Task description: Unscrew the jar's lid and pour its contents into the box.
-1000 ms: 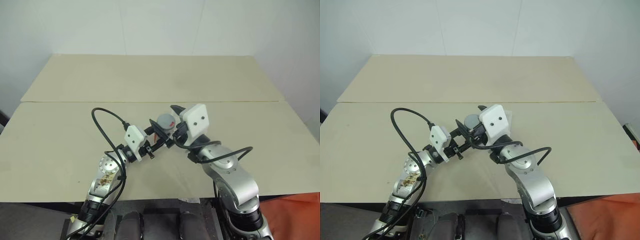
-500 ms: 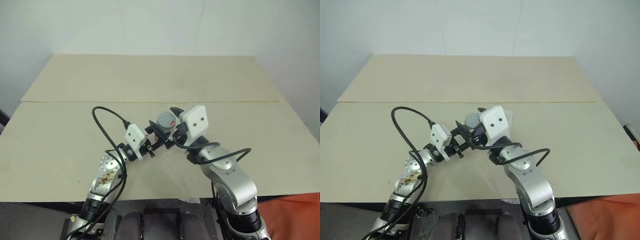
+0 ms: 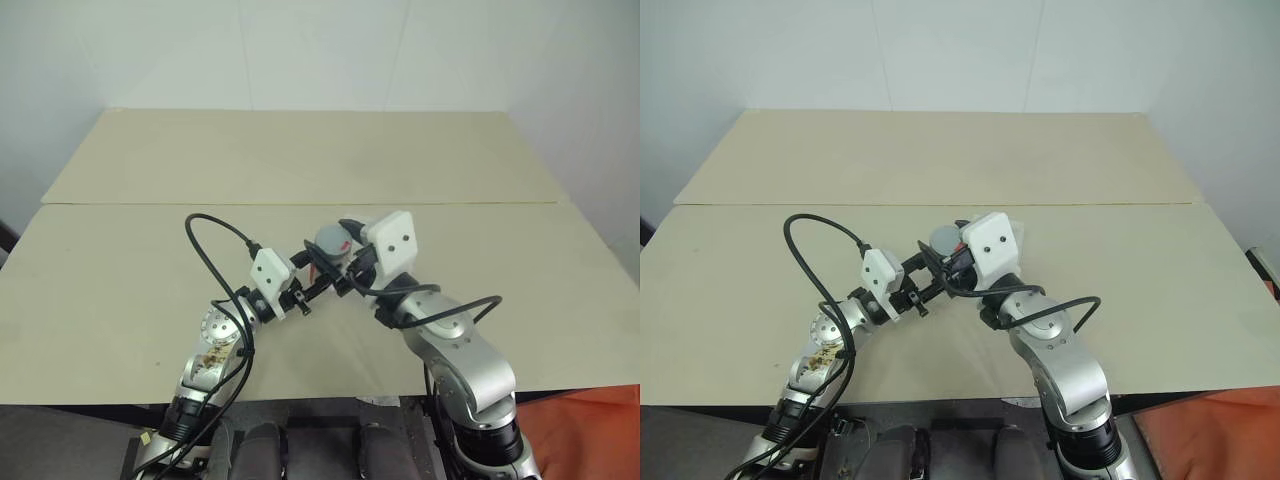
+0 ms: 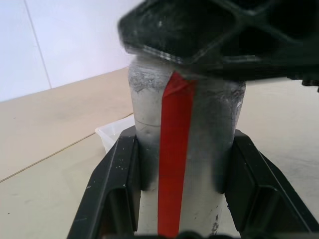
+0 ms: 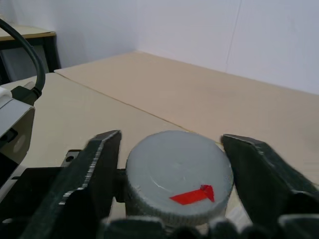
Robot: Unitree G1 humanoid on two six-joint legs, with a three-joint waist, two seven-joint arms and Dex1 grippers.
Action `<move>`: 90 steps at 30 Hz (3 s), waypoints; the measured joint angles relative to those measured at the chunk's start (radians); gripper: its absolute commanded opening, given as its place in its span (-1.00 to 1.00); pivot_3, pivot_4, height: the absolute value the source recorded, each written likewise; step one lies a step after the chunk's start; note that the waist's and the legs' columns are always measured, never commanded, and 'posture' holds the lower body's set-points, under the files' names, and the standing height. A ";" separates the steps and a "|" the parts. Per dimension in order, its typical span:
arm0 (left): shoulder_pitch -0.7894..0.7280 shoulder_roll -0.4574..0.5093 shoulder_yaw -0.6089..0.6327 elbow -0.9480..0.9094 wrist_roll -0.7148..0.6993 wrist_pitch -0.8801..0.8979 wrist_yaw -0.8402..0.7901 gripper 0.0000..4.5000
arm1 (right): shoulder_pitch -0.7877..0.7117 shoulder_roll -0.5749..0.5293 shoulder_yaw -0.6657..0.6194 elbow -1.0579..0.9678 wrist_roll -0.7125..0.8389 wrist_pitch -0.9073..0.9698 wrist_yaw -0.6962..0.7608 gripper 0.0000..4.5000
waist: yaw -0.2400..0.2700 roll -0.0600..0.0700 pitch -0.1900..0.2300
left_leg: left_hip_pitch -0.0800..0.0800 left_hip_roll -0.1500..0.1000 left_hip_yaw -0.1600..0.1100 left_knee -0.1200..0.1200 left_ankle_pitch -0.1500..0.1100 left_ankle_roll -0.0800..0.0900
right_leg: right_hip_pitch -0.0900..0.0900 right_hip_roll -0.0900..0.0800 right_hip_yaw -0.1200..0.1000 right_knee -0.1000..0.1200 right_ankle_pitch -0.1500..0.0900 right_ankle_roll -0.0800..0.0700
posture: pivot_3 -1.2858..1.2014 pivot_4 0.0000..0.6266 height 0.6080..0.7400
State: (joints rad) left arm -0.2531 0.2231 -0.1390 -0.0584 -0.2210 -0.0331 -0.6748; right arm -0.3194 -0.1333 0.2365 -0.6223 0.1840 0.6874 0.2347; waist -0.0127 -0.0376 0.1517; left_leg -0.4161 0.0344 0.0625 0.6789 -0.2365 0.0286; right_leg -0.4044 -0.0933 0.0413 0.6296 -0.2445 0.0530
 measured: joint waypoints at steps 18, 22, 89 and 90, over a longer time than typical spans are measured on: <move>-0.001 0.005 -0.006 0.012 0.002 -0.008 -0.012 -0.16 | -0.026 -0.076 -0.074 0.076 0.102 -0.041 0.149 0.24 | 0.000 0.000 0.000 | 0.000 0.000 0.000 0.000 0.000 0.000 | 0.000 0.000 0.000 0.000 0.000 0.000 | 0.03 -0.52 1.00; -0.001 0.007 -0.009 0.013 0.001 -0.008 -0.018 -0.16 | -0.068 -0.147 -0.100 0.141 0.158 -0.075 0.269 0.24 | 0.000 0.000 0.000 | 0.000 0.000 0.000 0.000 0.000 0.000 | 0.000 0.000 0.000 0.000 0.000 0.000 | 0.03 -0.52 1.00; -0.025 -0.009 -0.030 0.038 -0.017 -0.035 -0.081 -0.16 | -0.433 -0.328 -0.105 0.891 0.366 -0.703 1.069 0.98 | 0.003 0.001 0.001 | 0.000 0.000 0.001 -0.001 0.000 0.000 | 0.000 -0.003 -0.001 0.000 0.001 -0.001 | 0.03 -0.52 1.00; -0.025 -0.009 -0.030 0.039 -0.017 -0.035 -0.081 -0.16 | -0.426 -0.328 -0.109 0.873 0.365 -0.702 1.060 0.98 | 0.003 0.001 0.001 | 0.000 0.000 0.001 -0.001 0.000 0.000 | 0.000 -0.003 -0.001 0.000 0.001 -0.001 | 0.03 -0.52 1.00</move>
State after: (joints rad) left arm -0.2783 0.2143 -0.1690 -0.0197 -0.2377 -0.0680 -0.7553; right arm -0.7453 -0.4610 0.1280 0.2509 0.5493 -0.0147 1.2951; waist -0.0096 -0.0367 0.1524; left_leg -0.4160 0.0344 0.0630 0.6780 -0.2366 0.0286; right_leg -0.4047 -0.0963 0.0406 0.6295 -0.2439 0.0522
